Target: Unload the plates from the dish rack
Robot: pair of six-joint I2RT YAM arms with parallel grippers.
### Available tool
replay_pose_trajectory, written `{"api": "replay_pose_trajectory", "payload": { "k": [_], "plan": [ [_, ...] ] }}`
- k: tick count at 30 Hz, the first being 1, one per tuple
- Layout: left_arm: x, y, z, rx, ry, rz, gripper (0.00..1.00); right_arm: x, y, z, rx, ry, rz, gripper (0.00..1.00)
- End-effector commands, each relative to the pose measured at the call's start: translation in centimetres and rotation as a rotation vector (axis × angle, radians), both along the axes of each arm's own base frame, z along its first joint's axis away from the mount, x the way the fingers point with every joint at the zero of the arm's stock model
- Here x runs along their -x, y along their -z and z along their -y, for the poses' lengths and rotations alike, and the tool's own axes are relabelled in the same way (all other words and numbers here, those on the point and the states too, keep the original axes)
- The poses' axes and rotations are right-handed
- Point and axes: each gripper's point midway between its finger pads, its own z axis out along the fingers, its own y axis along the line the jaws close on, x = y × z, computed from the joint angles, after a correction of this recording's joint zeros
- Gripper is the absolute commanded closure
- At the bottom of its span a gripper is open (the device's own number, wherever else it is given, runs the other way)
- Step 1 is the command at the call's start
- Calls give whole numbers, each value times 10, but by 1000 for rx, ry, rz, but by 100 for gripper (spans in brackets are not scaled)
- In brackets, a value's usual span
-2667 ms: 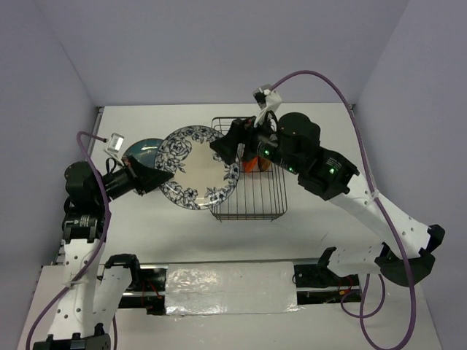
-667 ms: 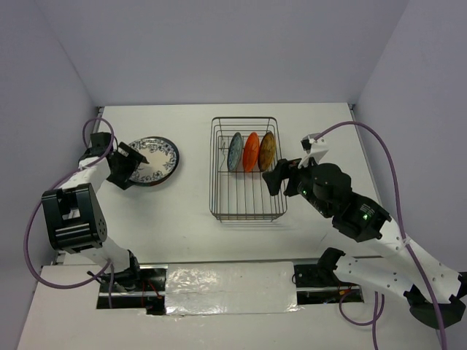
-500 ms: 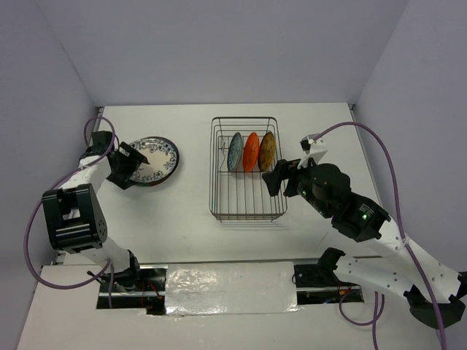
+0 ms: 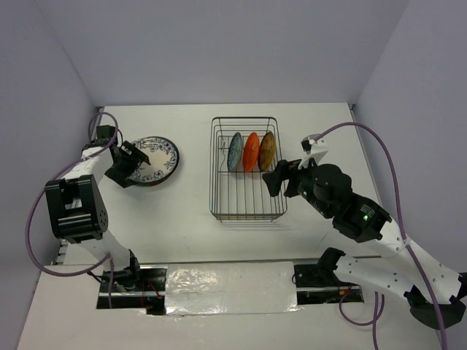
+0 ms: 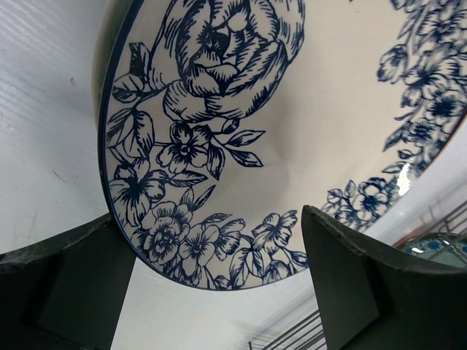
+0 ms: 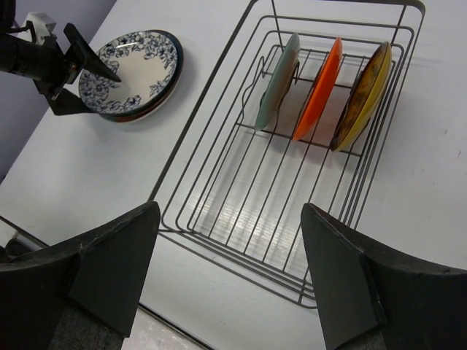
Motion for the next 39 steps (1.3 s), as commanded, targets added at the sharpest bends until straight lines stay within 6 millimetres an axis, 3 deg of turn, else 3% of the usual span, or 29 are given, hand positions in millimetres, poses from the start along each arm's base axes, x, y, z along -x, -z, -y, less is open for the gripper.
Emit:
{"api": "replay_pose_trajectory", "payload": {
  "k": [1,15,23,34,37,39],
  "plan": [
    [-14,-9,3,-21,48,9,1,-1,-8,0,-22,-4,27,15],
    [-13,3,10,-45,81,-76,0,0,-7,-4,-9,-24,22,15],
    [9,12,4,-88,101,-154,0,-3,8,-8,48,-35,-21,14],
    [26,-20,-18,-219,63,-146,0,-6,24,-13,86,-32,-77,12],
    [37,-34,-27,-273,38,-135,1,-12,29,-7,117,15,-92,11],
    [47,-54,-35,-331,18,-86,0,-18,37,-6,153,43,-116,11]
  ]
}}
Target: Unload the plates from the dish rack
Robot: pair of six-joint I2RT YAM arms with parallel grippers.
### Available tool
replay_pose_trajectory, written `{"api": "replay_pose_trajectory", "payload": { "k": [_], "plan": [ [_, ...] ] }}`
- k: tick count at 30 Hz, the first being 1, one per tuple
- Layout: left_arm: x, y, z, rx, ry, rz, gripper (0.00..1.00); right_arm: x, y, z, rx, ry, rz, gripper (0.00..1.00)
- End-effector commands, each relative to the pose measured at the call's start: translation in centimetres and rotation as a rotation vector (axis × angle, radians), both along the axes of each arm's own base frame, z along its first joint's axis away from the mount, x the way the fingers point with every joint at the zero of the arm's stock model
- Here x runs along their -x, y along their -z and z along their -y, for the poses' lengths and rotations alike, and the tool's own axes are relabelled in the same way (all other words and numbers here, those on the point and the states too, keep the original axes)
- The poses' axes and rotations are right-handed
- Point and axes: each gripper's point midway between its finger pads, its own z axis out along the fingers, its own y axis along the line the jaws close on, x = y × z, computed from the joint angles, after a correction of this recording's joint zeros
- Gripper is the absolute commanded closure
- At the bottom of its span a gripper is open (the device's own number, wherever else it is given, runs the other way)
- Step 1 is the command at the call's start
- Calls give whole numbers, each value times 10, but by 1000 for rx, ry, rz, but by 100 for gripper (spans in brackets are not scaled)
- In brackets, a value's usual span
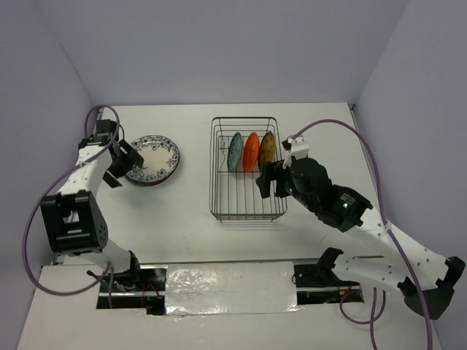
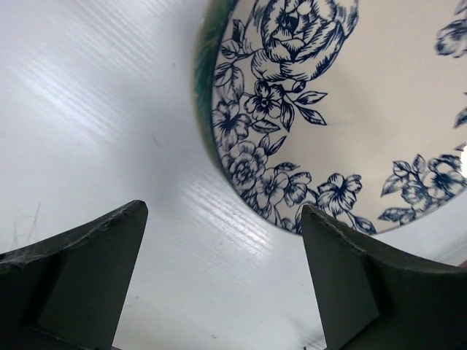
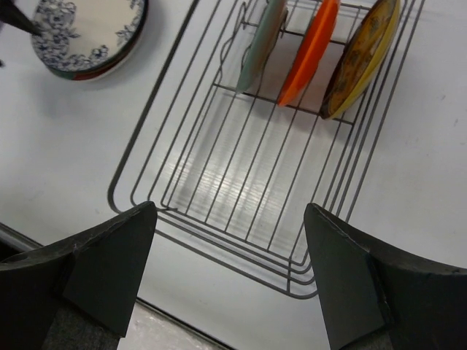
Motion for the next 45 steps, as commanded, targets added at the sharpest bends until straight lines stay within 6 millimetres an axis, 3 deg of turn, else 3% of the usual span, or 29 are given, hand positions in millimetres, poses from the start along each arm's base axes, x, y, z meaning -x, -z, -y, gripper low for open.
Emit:
{"api": "replay_pose_trajectory", "payload": {
  "k": [1,4,5,7,8,11,13,14,16,17,18,22,30,36,39,45],
  "plan": [
    [22,-50,-17,-129,-7,110,0,-13,-1,8,51,78,-4,11],
    [38,-71,-17,-184,49,197,0,-28,13,15,120,140,-41,11],
    [46,-94,-15,-207,65,287,0,-34,13,17,130,156,-47,12],
    [54,-108,-6,-227,162,373,1,-50,22,26,159,207,-74,13],
    [64,-130,0,-248,200,470,0,-58,19,30,159,235,-70,14],
    [87,-146,7,-302,261,593,0,-83,21,48,192,334,-73,21],
    [100,-160,6,-359,246,689,1,-99,20,53,226,377,-72,31],
    [104,-153,6,-356,230,702,0,-106,20,56,254,406,-66,34],
    [111,-173,13,-367,245,798,0,-117,14,60,303,438,-69,40],
    [113,-174,16,-361,254,821,0,-127,24,62,350,466,-91,43],
    [116,-178,16,-365,251,845,0,-135,18,61,359,475,-80,44],
    [114,-173,24,-345,286,830,0,-160,23,58,396,483,-85,47],
    [107,-166,35,-313,344,806,0,-201,69,54,490,488,-171,51],
    [107,-167,42,-303,371,817,0,-211,109,60,531,492,-236,57],
    [105,-166,43,-299,379,813,1,-209,116,62,539,501,-249,65],
    [104,-163,45,-292,388,800,1,-206,98,66,472,565,-209,80]
  ]
}}
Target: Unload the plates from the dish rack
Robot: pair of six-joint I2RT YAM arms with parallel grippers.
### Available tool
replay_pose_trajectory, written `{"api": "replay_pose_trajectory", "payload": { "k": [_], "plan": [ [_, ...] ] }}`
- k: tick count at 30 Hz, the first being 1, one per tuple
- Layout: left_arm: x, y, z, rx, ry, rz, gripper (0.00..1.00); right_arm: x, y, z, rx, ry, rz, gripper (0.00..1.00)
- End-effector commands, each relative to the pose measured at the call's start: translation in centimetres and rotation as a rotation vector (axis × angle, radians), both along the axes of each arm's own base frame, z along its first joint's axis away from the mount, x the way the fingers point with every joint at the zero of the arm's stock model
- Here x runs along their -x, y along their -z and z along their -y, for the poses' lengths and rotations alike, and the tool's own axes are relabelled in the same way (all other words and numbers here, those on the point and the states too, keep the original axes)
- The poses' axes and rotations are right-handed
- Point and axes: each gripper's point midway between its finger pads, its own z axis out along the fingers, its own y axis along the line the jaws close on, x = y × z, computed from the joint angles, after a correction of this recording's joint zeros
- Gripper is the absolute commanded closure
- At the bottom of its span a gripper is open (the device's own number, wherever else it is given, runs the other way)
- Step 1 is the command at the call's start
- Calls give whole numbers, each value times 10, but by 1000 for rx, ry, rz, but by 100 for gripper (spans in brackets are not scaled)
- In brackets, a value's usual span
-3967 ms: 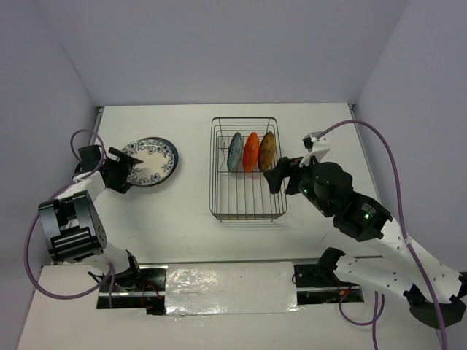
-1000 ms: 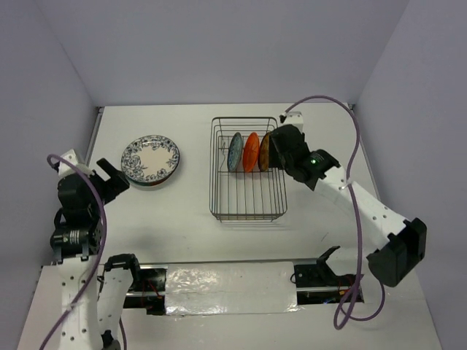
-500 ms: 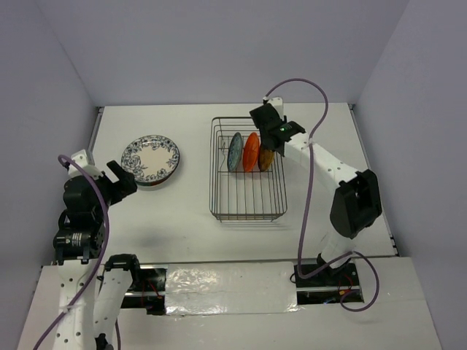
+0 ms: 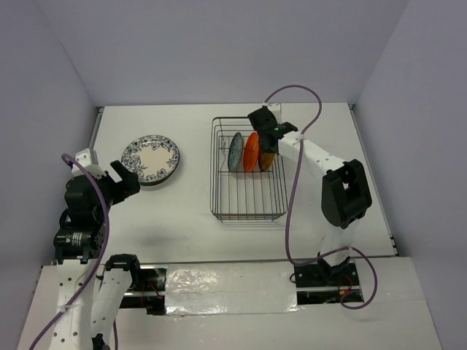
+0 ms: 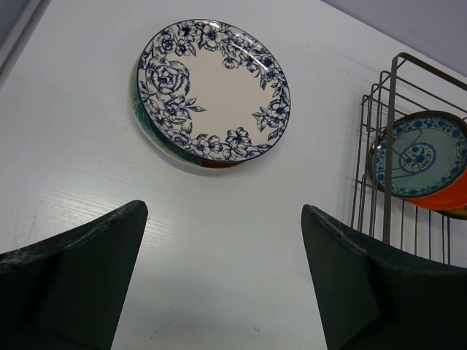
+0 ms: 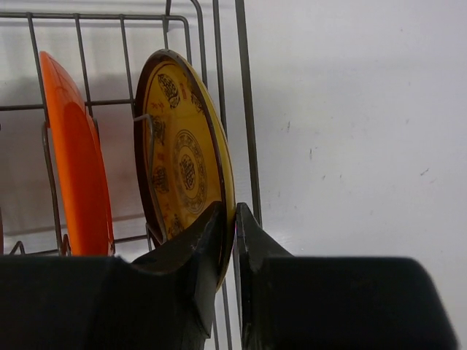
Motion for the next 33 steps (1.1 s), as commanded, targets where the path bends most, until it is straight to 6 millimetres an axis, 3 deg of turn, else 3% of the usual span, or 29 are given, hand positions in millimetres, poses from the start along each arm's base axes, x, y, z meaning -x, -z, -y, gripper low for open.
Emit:
{"api": "replay_pose_trajectory", "payload": {
  "k": [1,3,10,12,17,22,28,31,32,33],
  "plan": [
    [-6,-8,2,-17,22,34,0,-3,-29,7,-37,66,100,81],
    [-6,-8,2,-18,20,35,0,-3,-30,8,-42,80,103,87],
    [-5,-8,2,-18,20,34,1,-3,-38,7,-53,84,113,92],
    [-5,-8,2,-17,17,34,0,-2,-44,9,-55,94,124,98],
    [-5,-8,1,-19,12,32,0,-1,-66,15,-51,123,155,100],
    [-4,-8,1,-16,11,31,1,4,-104,20,-69,136,215,100],
    [-8,-10,3,-27,33,28,0,23,-165,34,-68,136,307,100],
    [-12,-17,16,-10,109,25,0,41,-197,39,-68,116,351,100],
    [-13,-17,31,30,182,13,0,48,-208,37,-72,96,368,100],
    [-13,-30,45,73,244,43,0,61,-226,21,-122,21,400,100]
  ]
}}
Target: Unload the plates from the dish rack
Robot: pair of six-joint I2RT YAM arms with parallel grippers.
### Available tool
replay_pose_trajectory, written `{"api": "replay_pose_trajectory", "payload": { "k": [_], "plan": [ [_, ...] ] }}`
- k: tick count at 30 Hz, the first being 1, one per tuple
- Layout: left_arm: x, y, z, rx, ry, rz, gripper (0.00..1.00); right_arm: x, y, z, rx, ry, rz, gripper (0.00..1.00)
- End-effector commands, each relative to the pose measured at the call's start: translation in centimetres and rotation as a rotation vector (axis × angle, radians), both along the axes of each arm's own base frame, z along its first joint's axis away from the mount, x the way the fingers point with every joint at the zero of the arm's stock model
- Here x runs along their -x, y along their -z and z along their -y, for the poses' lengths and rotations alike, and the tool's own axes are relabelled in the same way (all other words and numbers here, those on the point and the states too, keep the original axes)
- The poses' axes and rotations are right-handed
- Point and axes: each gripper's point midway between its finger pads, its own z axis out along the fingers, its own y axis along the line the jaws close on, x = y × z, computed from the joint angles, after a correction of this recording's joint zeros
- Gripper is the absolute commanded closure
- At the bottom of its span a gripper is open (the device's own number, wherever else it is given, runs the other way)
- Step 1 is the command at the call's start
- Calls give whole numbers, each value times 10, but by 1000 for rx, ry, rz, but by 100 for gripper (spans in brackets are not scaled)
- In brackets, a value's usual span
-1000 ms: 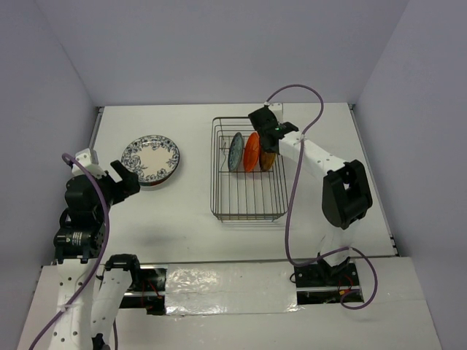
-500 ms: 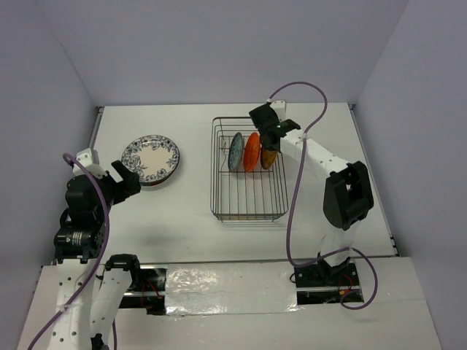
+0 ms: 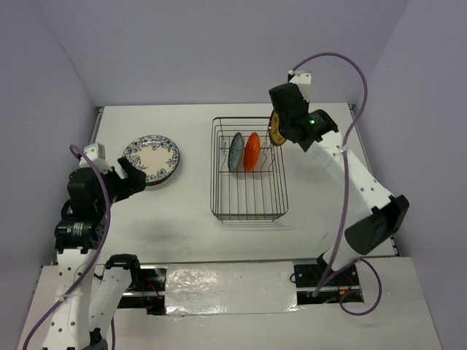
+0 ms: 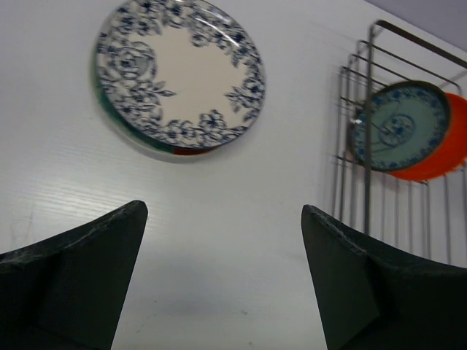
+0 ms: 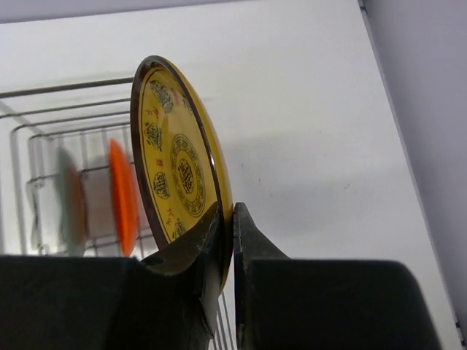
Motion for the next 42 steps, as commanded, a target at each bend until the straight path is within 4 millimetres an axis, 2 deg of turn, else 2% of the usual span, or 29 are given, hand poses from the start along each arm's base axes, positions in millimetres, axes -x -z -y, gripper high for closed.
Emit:
{"api": "replay_pose_trajectory", "payload": {
  "k": [1,2,3,5,6,7,8,9,10,11,13,17,20,24,26,28,29,30,31,32,34,35,36,37,38,39,40,41,42],
  "plan": [
    [-4,-44,46,96,246,112,0,39,-68,-19,-30,-164,123,100],
    [0,-63,76,169,418,174,0,46,-72,-35,-60,-254,125,100],
    [4,-74,92,247,489,197,1,66,-81,-71,-152,-447,119,100],
    [17,-89,122,358,676,224,0,86,-81,-108,-255,-644,99,100],
    [19,-107,130,405,730,277,0,105,-89,-125,-312,-747,111,100],
    [21,-110,135,430,772,284,1,123,-76,-147,-374,-878,59,100],
    [27,-114,140,460,818,284,1,131,-84,-160,-422,-951,90,100],
    [27,-117,141,453,832,298,0,145,-92,-166,-476,-1001,107,100],
    [26,-117,142,449,839,292,0,155,-87,-180,-523,-1073,99,100],
    [26,-115,141,417,852,295,1,161,-89,-184,-554,-1102,103,100],
    [26,-105,141,414,848,239,0,178,-89,-196,-625,-1172,87,100],
    [27,-99,142,400,873,235,0,196,-101,-216,-722,-1268,94,100],
    [29,-94,144,404,888,225,1,197,-103,-224,-737,-1267,95,100],
    [31,-90,146,413,915,224,9,198,-101,-234,-769,-1272,76,100],
    [30,-86,146,410,915,216,24,198,-102,-238,-788,-1269,80,100],
    [31,-86,148,420,932,217,45,196,-100,-242,-809,-1259,75,99],
    [32,-86,148,422,934,218,59,195,-95,-246,-812,-1251,62,98],
    [32,-87,148,423,935,223,87,192,-92,-248,-813,-1236,57,98],
    [28,-87,146,413,916,228,100,191,-91,-250,-824,-1233,54,97],
    [27,-84,145,413,896,211,100,191,-89,-252,-830,-1233,49,95],
    [22,-83,140,388,850,211,100,189,-82,-257,-847,-1228,40,83],
    [14,-76,131,380,762,185,100,189,-77,-257,-849,-1222,35,74],
    [11,-72,125,368,704,172,100,184,-72,-253,-836,-1185,42,52],
    [6,-64,117,367,629,143,100,180,-62,-245,-808,-1131,26,46],
    [-9,-51,95,330,463,118,100,173,-52,-236,-781,-1063,25,41],
    [-8,-27,83,343,354,18,100,159,-49,-211,-731,-923,71,33],
    [-10,-12,72,337,267,-28,100,156,-46,-199,-725,-860,80,31],
    [-14,4,56,315,157,-66,100,151,-32,-183,-702,-791,81,31],
    [-13,27,52,337,109,-122,100,150,-37,-162,-706,-740,115,30]
  ]
}}
